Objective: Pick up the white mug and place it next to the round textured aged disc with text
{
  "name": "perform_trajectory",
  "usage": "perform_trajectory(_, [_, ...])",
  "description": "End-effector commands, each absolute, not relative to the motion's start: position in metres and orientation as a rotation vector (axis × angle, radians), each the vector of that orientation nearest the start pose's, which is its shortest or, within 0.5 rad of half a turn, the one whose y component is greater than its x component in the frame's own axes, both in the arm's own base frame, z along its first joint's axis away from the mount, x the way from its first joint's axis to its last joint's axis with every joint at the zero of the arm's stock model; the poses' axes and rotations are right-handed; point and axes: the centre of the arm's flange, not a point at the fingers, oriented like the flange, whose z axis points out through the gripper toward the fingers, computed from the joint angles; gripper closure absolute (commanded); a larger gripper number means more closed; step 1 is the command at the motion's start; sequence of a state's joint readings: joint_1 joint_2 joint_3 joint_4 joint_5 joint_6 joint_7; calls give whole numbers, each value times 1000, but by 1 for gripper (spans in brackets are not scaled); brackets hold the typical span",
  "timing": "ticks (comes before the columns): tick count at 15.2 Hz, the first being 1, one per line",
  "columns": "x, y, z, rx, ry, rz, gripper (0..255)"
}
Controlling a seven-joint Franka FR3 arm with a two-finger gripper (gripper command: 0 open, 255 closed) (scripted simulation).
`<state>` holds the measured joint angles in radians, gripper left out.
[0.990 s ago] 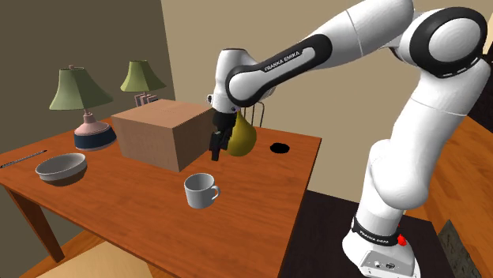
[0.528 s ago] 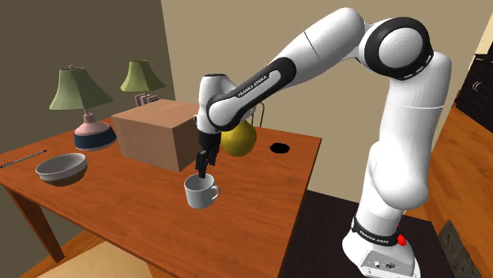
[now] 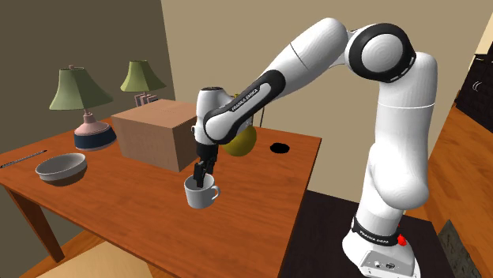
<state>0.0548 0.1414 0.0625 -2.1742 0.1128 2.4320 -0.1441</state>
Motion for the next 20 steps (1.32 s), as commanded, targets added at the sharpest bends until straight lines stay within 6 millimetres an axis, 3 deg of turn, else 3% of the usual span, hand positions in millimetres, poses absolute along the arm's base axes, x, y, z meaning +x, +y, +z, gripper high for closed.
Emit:
perform_trajectory(1, [560,66,335,-3039,-273,-181,0])
perform_trajectory(7, [560,66,335,-3039,-273,-180,0])
perform_trajectory(8, [560,66,335,-3039,-273,-180,255])
perform_trajectory(17, [560,66,335,-3039,-273,-181,255])
perform_trajectory(20, [560,66,351,-3039,-273,-181,255])
